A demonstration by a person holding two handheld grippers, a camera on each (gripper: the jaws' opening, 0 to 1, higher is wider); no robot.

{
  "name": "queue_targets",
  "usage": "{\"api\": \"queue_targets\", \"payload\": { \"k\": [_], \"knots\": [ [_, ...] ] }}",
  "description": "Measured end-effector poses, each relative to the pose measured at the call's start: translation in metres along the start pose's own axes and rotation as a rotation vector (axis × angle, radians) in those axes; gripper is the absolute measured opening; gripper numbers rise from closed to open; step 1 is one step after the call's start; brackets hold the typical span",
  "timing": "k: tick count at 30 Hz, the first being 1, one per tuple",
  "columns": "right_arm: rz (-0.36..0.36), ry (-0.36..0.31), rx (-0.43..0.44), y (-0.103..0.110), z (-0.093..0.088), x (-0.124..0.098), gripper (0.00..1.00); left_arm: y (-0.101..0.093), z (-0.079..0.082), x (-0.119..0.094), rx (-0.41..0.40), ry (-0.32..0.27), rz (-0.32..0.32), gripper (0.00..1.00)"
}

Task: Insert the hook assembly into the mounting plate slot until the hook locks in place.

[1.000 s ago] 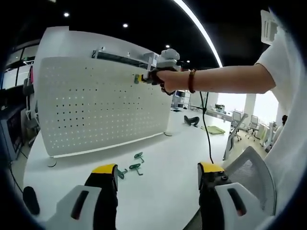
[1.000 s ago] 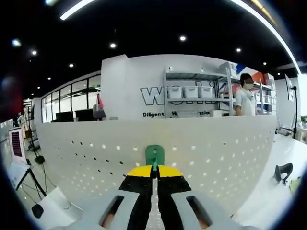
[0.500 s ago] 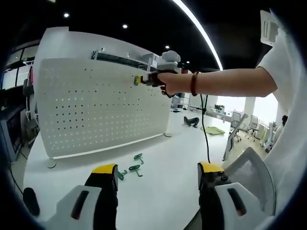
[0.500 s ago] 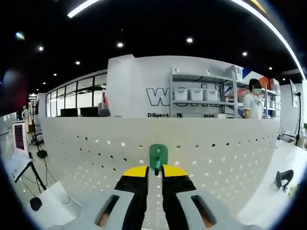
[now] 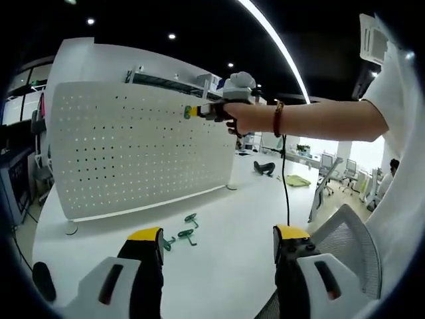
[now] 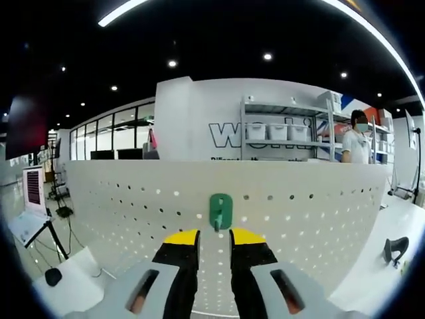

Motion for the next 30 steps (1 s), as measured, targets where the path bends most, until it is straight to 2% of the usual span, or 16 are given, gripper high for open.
{"api": "queue_targets", "payload": {
  "k": [8, 18, 30],
  "knots": [
    [0.022, 0.002, -0.023, 0.003, -0.009, -0.010, 0.18, 0.001, 0.000, 0.002, -0.003, 0.011, -0.001, 0.68],
    [0.023, 0.007, 0.015, -0.003, -0.023, -0.029, 0.18, -0.003, -0.007, 0.006, -0.008, 0.038, 0.000, 0.66],
    [0.057, 0.019, 0.062, 0.010, -0.046, -0.053, 0.18, -0.004, -0.005, 0.011, 0.004, 0.055, -0.008, 0.64]
  ]
}}
Point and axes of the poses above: the point that each gripper's makers call its tool centre point, and the gripper's own axes: x roughly forward along the fingers, y roughly to its left, z roughly out of its top, the point moved 3 cm from there along -x, roughly backward along the fingers, and after that the axes turned 3 degrees about y, right-handed, at the moved point
